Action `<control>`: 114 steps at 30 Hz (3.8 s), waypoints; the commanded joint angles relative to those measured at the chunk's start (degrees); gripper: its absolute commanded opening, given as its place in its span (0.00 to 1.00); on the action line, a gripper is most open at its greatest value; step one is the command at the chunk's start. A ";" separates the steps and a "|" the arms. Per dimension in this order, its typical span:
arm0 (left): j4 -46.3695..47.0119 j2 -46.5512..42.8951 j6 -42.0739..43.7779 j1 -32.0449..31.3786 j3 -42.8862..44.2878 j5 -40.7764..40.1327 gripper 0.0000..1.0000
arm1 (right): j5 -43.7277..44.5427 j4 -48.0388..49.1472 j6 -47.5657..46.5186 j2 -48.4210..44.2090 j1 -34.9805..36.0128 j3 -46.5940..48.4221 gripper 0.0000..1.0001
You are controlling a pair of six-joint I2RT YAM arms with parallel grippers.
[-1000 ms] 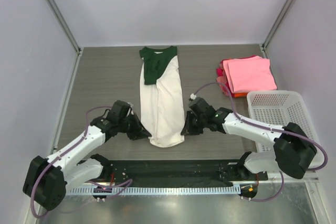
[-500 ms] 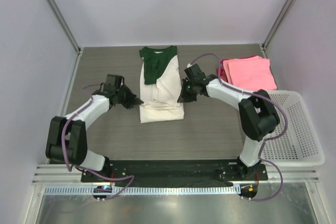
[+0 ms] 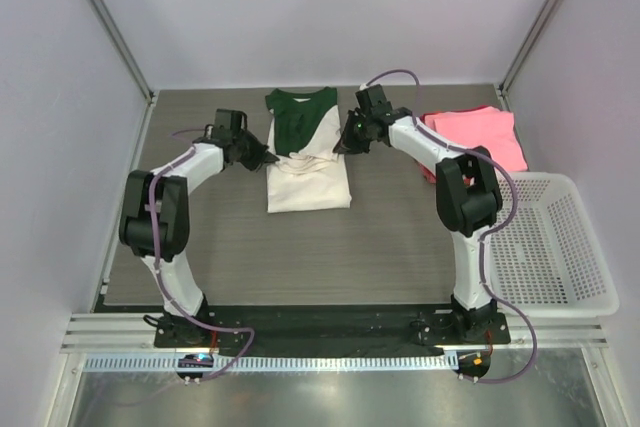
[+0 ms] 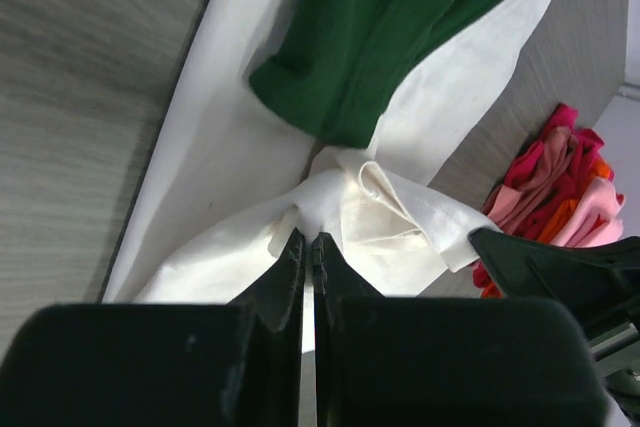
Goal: Fold and stack the t-shirts
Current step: Fold the tshirt
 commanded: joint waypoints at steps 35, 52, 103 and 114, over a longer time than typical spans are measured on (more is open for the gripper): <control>4.11 -15.48 4.92 0.66 -23.33 1.96 0.70 | -6.67 16.81 1.10 -11.03 0.51 -30.42 0.47; 12.99 -6.86 2.01 -0.22 -24.12 0.47 0.02 | -7.64 17.08 2.69 -9.18 1.04 -29.54 0.02; -1.35 -14.80 4.03 -0.22 -5.59 1.78 0.01 | -0.70 1.52 -1.80 -19.13 -3.79 -15.67 0.01; 0.77 3.96 9.48 0.75 9.81 0.30 1.00 | 0.18 13.20 -1.53 -8.63 -6.87 -11.95 0.80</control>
